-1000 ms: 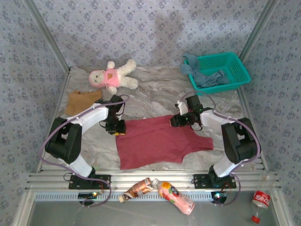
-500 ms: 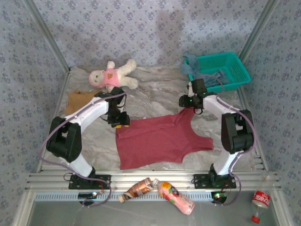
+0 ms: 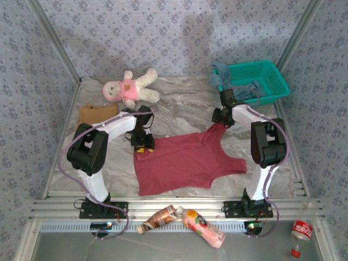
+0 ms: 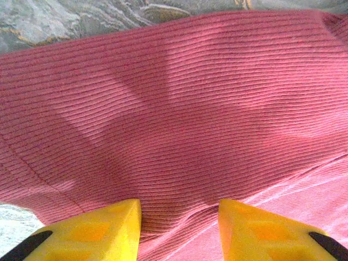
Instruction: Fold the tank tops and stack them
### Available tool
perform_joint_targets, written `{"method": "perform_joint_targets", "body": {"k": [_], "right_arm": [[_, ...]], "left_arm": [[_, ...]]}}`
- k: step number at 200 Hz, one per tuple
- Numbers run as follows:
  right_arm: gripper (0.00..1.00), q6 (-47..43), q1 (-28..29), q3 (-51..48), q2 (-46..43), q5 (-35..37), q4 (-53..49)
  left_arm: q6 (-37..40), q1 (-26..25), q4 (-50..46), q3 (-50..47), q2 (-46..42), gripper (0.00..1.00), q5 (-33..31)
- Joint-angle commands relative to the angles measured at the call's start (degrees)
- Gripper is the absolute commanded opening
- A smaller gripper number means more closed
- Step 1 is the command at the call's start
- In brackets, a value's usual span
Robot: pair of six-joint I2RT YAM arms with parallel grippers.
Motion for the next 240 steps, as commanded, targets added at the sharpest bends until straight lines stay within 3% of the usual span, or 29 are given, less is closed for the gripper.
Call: {"method": "perform_joint_targets", "body": {"k": [1,37,91,178,240], "right_arm": [[0.42,0.9,-0.5,1.8,2.3,-1.2,-0.7],[0.24,1.2,-1.2,0.7,1.3,0.6,-0.5],[0.06,2.5,-2.5,-6.4,-4.3,-0.1,2.8],[0.04,11.4,-8.4,-29.3,-17.5,-3.5,27.3],[0.07,13.4,-10.2,-30.5,-12.5,-5.2,25.9]], "left_arm": [[1.3,-0.5,-0.4,0.5,1.4,0.41,-0.2],[2.3,-0.4,-0.8,-0.4,1.8,0.41,-0.6],[3.2,-0.3,-0.9,-1.2,3.3,0.41,-0.7],[4.3,-0.3,-1.3,-2.4,4.2,0.41,-0.4],[4.9,-0.4,-1.2,-1.4,5.2,0.4,-0.1]]}}
